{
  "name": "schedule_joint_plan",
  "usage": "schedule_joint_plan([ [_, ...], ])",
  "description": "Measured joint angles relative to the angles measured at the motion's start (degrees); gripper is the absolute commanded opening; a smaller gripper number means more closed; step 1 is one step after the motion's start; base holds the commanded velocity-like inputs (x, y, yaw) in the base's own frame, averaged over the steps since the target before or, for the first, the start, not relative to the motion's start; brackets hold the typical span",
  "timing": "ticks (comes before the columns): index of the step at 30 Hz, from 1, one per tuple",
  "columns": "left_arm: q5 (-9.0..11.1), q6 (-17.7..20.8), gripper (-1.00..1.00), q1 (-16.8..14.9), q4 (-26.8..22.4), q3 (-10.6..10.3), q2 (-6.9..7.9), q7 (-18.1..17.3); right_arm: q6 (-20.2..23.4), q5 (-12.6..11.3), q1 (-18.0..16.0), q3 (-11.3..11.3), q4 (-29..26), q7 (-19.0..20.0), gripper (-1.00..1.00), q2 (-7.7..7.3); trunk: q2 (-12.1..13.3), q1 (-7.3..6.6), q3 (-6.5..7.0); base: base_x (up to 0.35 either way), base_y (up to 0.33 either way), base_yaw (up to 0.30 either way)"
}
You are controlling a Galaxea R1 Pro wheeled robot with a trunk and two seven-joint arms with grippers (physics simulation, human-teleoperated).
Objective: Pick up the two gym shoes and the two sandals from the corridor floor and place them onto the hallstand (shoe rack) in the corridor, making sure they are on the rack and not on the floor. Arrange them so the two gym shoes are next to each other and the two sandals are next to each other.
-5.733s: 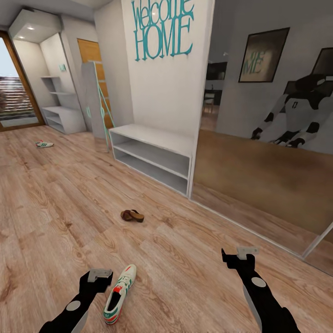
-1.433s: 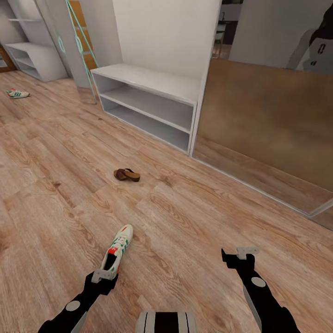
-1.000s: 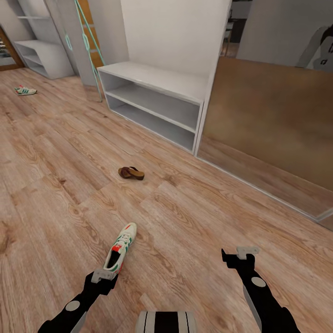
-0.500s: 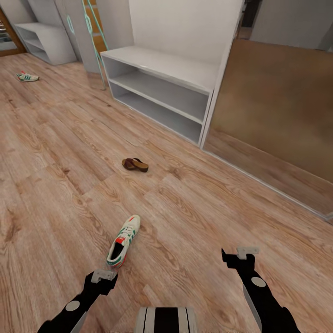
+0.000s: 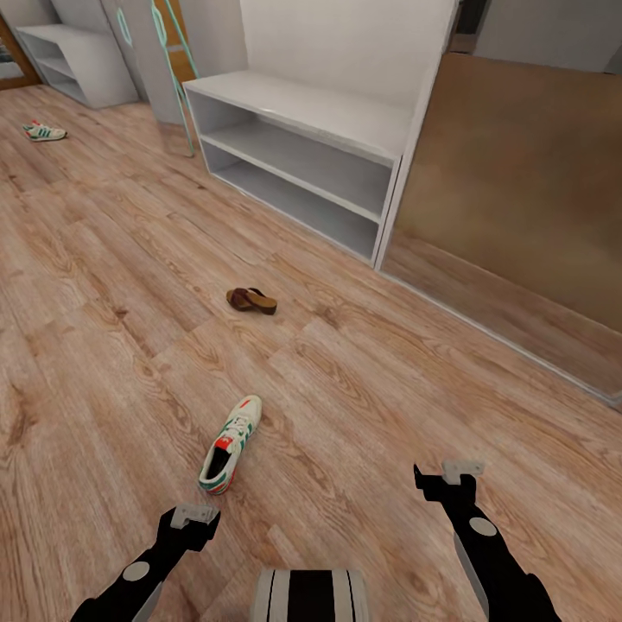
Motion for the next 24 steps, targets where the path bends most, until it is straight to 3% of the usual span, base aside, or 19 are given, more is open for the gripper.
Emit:
schedule_joint_plan([
  [11,0.08,-0.01,1.0,0.0,0.0,0.08,0.09,0.01,0.0,0.0,0.0,0.01,0.0,0.0,1.0,0.0,0.0,-0.02,-0.02,0.161,0.028,0.0],
  [24,0.09,0.01,1.0,0.0,0.0,0.08,0.07,0.01,0.0,0.0,0.0,0.01,0.0,0.0,1.0,0.0,0.0,-0.02,-0.03,0.06,0.004,0.0],
])
